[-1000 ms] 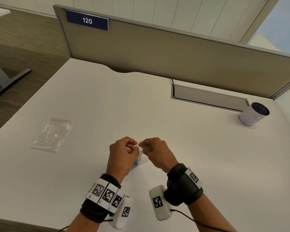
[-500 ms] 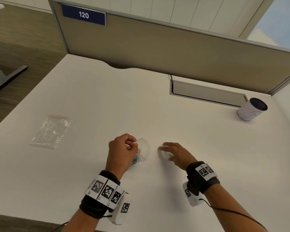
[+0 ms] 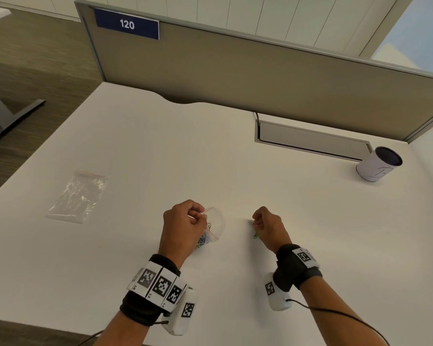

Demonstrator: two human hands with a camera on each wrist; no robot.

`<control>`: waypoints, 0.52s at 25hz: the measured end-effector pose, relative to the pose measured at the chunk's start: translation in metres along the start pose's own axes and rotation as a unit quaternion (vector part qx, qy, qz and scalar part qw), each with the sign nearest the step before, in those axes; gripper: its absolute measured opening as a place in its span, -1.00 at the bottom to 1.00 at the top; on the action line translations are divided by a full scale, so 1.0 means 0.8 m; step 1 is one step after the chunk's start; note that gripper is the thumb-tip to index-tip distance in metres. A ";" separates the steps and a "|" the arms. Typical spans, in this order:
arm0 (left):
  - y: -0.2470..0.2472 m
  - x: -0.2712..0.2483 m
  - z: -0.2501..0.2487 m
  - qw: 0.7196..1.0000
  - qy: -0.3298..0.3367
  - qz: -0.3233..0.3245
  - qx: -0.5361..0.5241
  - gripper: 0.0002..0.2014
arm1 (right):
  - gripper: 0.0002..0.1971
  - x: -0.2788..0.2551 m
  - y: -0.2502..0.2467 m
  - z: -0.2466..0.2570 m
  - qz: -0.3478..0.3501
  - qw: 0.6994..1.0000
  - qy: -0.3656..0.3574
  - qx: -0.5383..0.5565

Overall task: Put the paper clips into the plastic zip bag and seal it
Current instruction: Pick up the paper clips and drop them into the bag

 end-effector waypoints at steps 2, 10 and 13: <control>0.000 0.001 0.001 1.000 -0.002 -0.001 -0.001 -0.95 | -0.85 0.001 -0.023 -0.013 -0.054 0.995 0.050 0.070; 0.006 0.002 -0.001 1.000 0.001 0.002 -0.010 -0.95 | -0.88 -0.014 0.001 -0.020 -0.009 0.992 0.123 0.027; 0.006 0.001 -0.001 1.000 0.002 0.003 -0.009 -0.95 | -0.87 -0.011 0.006 -0.020 -0.025 0.989 0.147 0.001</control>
Point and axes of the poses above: each hand's wrist, its own x-axis towards the middle knuckle, its own y-axis out of the palm, z = x × y, the point moved 8 cm from there along x, towards the middle knuckle, and after that the axes turned 6 degrees about y, right-handed, at the moved point
